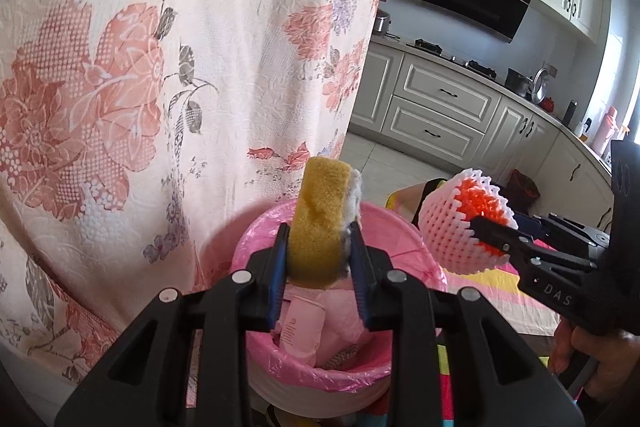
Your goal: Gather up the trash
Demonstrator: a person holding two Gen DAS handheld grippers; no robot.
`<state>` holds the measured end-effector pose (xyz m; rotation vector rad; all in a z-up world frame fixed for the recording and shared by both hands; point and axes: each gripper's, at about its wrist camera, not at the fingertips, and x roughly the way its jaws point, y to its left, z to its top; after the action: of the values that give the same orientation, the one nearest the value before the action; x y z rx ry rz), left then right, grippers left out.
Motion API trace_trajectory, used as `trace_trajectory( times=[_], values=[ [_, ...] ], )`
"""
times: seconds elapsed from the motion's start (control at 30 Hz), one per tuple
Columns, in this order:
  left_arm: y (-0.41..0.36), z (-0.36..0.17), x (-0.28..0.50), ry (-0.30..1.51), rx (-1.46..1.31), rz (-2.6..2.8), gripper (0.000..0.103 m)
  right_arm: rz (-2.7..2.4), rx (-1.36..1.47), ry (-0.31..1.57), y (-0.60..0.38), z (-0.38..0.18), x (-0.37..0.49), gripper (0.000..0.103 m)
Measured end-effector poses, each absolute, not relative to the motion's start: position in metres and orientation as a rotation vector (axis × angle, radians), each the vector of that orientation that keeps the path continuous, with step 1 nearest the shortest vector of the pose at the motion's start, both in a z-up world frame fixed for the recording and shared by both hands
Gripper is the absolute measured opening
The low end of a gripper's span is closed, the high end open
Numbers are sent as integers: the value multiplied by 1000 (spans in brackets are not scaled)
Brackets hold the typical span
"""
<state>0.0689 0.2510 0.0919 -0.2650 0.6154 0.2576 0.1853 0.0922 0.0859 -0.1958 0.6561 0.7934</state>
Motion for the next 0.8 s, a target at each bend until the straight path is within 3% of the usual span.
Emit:
trace_trajectory(
  times=[0.07,0.17,0.23,0.37,0.8],
  values=[
    [254,90,72,617,-269,260,28,799,-197,661,98,84,187,38],
    [258,88,75,620,-278,262,37,798,-202,656,104,82,190,52],
    [261,87,76,621,-283,271,48,800,-208,659,106,79,192,58],
    [262,87,72,619,-289,278,52,792,-212,665,105,76,194,59],
    [238,77,41,650,-286,252,80,717,-162,627,50,71,161,75]
  ],
)
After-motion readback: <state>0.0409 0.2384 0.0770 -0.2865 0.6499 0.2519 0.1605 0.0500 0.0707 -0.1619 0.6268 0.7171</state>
